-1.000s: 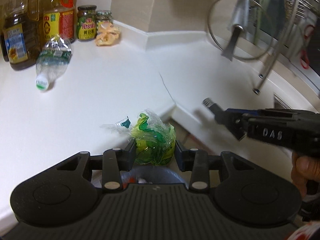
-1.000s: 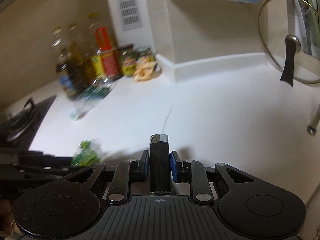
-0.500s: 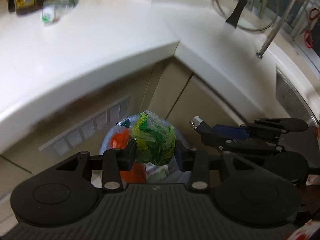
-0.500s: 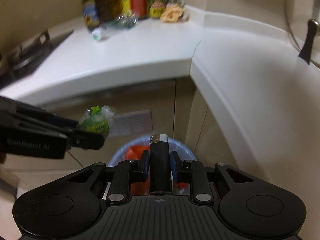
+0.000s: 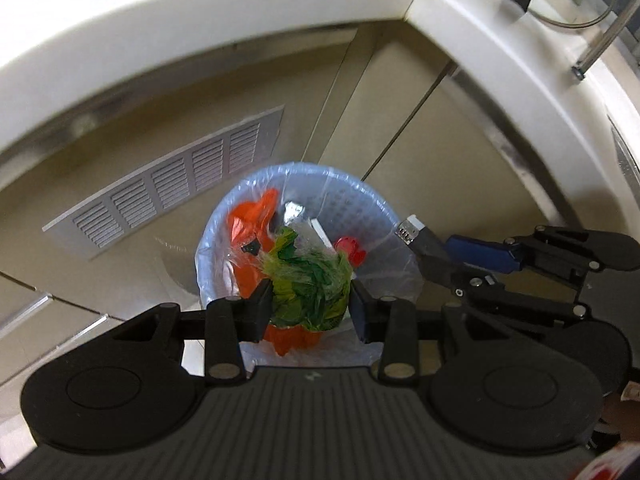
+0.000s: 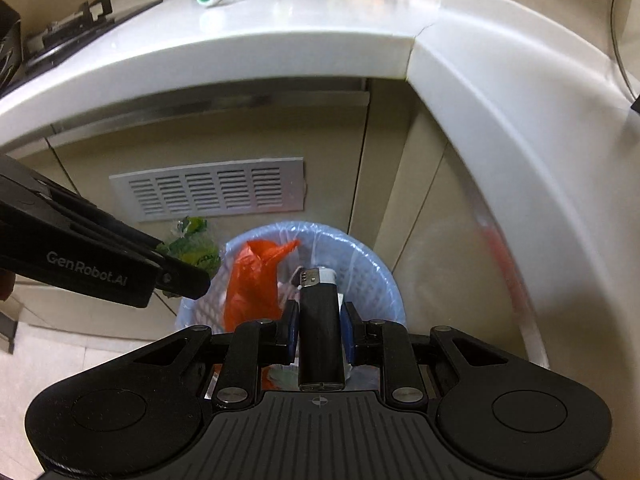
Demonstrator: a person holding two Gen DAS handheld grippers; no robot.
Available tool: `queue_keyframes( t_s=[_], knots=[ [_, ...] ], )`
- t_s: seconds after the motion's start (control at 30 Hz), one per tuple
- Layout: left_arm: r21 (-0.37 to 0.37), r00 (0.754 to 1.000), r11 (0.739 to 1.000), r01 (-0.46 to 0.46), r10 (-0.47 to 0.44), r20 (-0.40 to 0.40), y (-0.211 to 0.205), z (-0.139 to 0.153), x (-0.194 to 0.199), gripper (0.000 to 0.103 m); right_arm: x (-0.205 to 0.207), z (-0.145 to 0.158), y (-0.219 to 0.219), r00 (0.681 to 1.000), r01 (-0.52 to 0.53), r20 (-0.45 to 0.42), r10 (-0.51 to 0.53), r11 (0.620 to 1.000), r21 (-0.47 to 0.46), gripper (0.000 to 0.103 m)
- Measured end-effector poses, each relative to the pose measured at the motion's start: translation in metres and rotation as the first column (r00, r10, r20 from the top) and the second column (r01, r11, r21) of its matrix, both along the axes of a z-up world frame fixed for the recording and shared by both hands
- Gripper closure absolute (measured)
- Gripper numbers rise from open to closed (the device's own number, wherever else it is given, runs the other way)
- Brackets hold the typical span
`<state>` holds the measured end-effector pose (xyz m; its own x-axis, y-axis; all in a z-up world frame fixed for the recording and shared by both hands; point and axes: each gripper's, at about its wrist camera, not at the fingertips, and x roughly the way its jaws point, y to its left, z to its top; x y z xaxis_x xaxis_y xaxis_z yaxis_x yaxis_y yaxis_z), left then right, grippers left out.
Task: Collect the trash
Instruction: 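Open the left gripper to drop the green bag while the right drops the lighter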
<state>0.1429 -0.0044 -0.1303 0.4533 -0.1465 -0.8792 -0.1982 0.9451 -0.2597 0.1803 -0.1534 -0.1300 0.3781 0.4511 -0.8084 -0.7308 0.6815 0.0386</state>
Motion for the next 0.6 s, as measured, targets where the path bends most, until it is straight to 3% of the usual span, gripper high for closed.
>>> queue_keyframes(
  t_s=[0.23,0.6],
  knots=[
    [-0.012,1.000,1.000,0.003,-0.003,-0.028,0.000,-0.014,0.007,0.067,0.003,-0.010,0.002,0.999,0.010,-0.036,-0.010,1.000,-0.010,0.081],
    [-0.035,0.999,0.999,0.040,-0.040,-0.003,-0.001,-0.019,0.031,0.064,0.013,-0.027,-0.007,0.997,0.058,-0.045,-0.059,0.998,-0.030,0.081]
  ],
)
